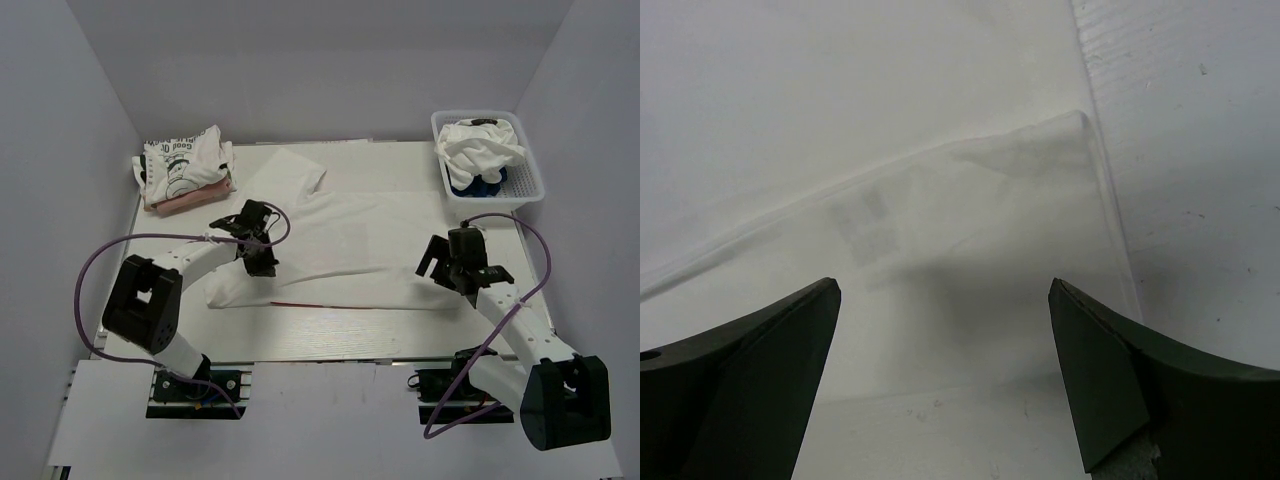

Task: Fold and stack the t-shirts

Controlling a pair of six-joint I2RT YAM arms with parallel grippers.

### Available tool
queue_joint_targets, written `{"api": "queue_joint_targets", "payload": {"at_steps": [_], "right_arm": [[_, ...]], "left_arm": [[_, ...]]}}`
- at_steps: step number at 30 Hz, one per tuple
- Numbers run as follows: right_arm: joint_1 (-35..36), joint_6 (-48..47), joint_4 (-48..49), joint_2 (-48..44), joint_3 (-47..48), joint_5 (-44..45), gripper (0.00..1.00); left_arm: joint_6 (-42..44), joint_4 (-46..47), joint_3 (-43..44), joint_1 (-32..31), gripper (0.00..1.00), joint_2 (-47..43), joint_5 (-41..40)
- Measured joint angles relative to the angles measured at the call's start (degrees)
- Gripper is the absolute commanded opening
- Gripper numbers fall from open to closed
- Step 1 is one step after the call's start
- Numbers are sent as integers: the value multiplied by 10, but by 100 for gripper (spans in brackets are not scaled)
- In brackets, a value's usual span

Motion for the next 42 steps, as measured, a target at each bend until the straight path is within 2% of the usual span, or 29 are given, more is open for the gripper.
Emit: {"api": "queue_joint_targets", "payload": {"at_steps": [5,11,19,31,42], "right_arm": [[-1,-1,-3,-5,6,15,90],[-1,-2,-10,-28,6,28,90],[-1,-2,-15,-37,6,33,90],[-1,-3,-28,-37,7,32,90],[-1,-8,-32,-14,9,34,90]], "left_arm": [[4,-10,36,-14,0,36,-24],[9,-10,60,-30,0,39,-44],[18,-12,134,-42,0,44,-99],[35,18,269,-45,0,199,-127],[73,64,356,-46,2,294,-125]]}}
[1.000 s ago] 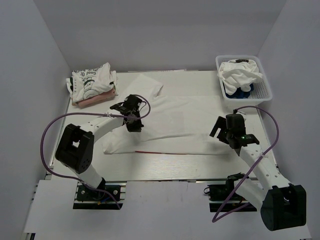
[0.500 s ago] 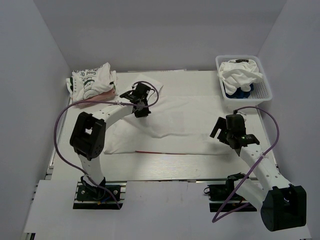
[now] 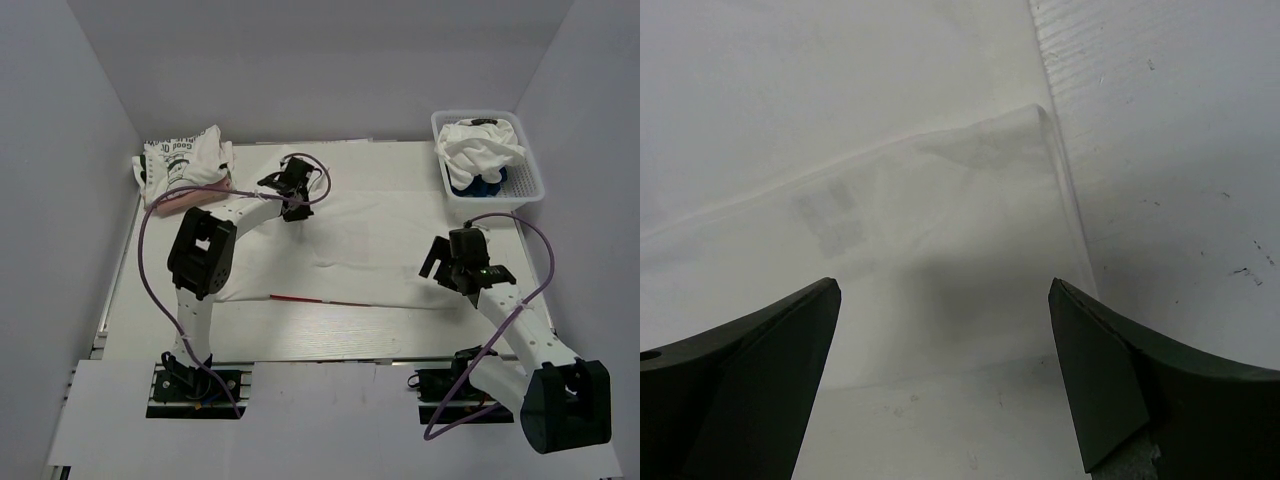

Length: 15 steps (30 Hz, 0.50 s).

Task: Fold and stack the t-shirts

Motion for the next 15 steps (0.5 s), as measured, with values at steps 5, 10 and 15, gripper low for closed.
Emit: {"api": "queue_joint_targets", "payload": {"at_steps": [5,10,15], "right_arm": [[0,-5,-2,27,13,-3,90],[0,-4,0,57,56,-6,90],[1,-11,14,100,114,-9,90]], "left_arm": [[14,-30,62,3,92,33,-14],[47,-32,141,8,100,38,-58],[81,-49,287,28,100,89,-75]]}}
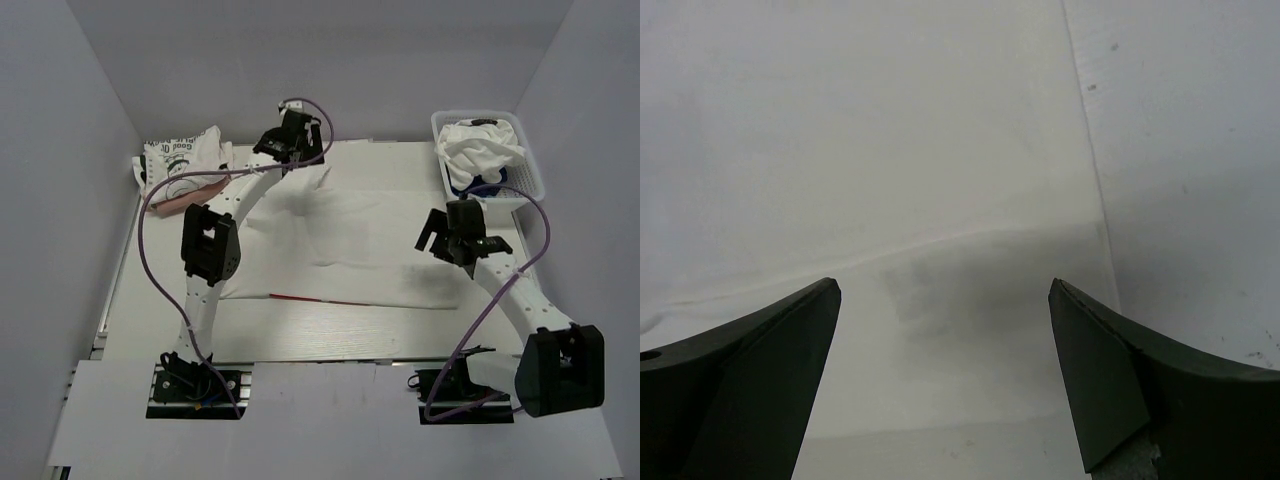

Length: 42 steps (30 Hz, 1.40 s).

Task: Fold and stack the t-shirts

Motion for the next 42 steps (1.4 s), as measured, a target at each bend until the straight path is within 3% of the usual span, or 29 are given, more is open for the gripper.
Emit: {"api": "queue_joint_targets", "payload": {"at_steps": [2,5,13,16,29,34,39,42], "right_arm": [[2,-9,3,30,32,4,90],[4,-16,7,67,76,13,90],[5,-50,20,143,165,41,90],[5,-61,21,162,178,49,90],[5,-83,14,228,198,37,90],[5,-89,16,228,195,29,90],[5,-90,19,228,192,24,90],[5,-89,22,228,183,21,90]], "left_arm": [[5,-12,102,18,100,55,7],[15,3,164,55,100,108,30],[50,115,163,125,100,185,78],[63,168,211,121,100,237,80],[81,299,224,96,100,333,45],[108,294,237,91,79,344,19],[169,272,252,83,79,355,-10],[187,261,256,75,58,355,-22]]}}
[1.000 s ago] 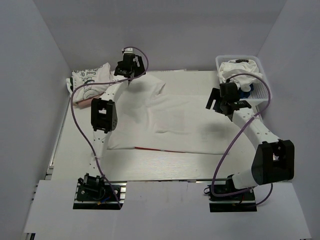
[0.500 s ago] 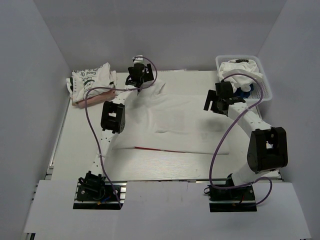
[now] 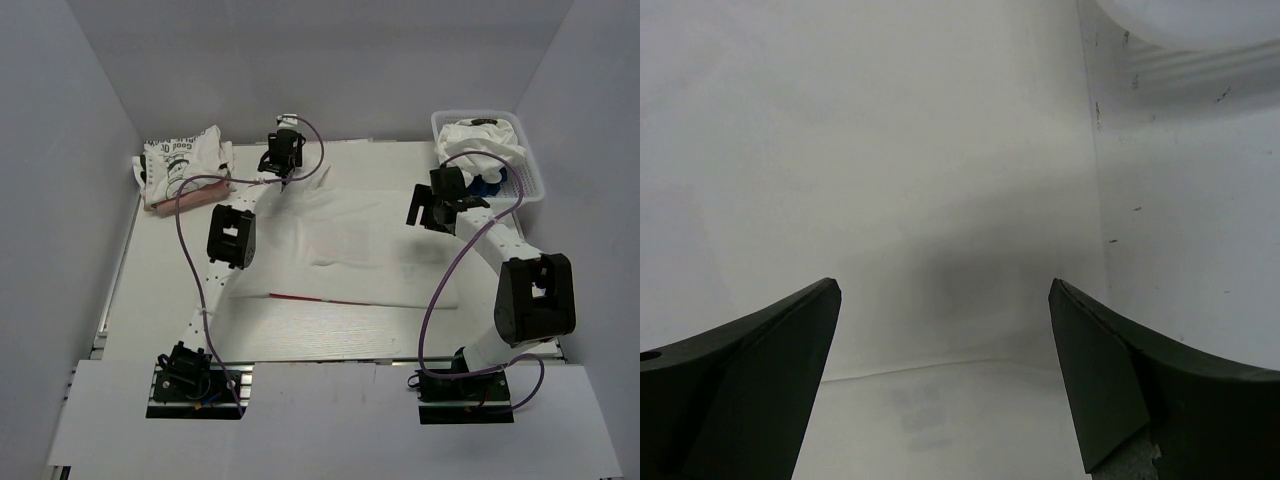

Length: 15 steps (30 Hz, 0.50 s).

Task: Fold and stack the t-shirts

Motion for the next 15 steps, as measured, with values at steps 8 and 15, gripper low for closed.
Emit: {"api": "queue_joint_targets", "payload": {"at_steps": [8,15], "right_arm": [[0,0,2,0,-11,-2,90],[0,-4,1,7,-3,-6,90]], "left_arm": [[19,-16,2,-11,0,0,-19],[-1,-15,-83,-4,0,-55,-39]]}}
